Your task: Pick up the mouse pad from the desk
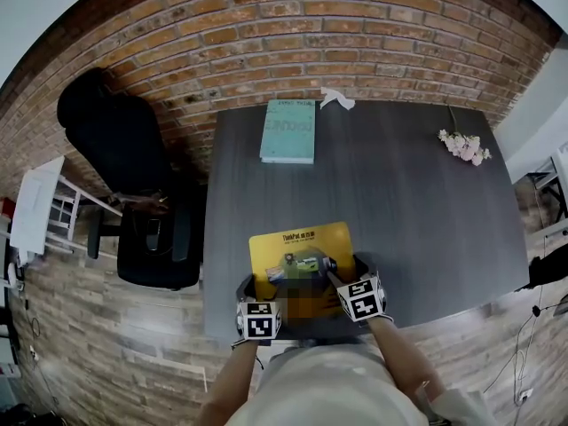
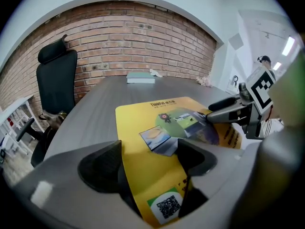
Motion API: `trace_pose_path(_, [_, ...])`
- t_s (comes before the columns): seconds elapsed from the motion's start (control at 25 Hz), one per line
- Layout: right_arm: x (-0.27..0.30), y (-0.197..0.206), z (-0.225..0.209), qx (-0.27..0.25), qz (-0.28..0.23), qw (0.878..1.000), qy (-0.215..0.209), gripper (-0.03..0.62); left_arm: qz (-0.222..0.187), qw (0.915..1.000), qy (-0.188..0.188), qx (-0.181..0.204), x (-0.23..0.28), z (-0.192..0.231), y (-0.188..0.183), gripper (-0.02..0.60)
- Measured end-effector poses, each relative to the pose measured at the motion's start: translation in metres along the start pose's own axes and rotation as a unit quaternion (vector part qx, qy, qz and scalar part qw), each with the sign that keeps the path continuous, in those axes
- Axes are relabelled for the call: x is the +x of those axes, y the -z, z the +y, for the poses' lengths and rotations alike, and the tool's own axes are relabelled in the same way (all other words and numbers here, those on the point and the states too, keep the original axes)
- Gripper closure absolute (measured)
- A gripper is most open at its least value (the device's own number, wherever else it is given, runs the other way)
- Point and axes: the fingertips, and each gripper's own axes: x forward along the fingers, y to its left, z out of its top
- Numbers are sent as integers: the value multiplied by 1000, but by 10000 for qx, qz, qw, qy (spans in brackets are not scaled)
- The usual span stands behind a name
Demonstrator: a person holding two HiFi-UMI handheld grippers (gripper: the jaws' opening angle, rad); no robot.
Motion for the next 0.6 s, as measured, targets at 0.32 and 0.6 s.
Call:
trace_pose_path(0.32, [-1, 1, 14, 6, 41, 10000, 17, 410, 14, 9997, -136, -208, -2, 3, -2, 269])
trace_pose_path(0.6, [-1, -2, 28, -247, 108, 9996, -9, 511, -28, 9998, 169, -72, -1, -21, -4, 491])
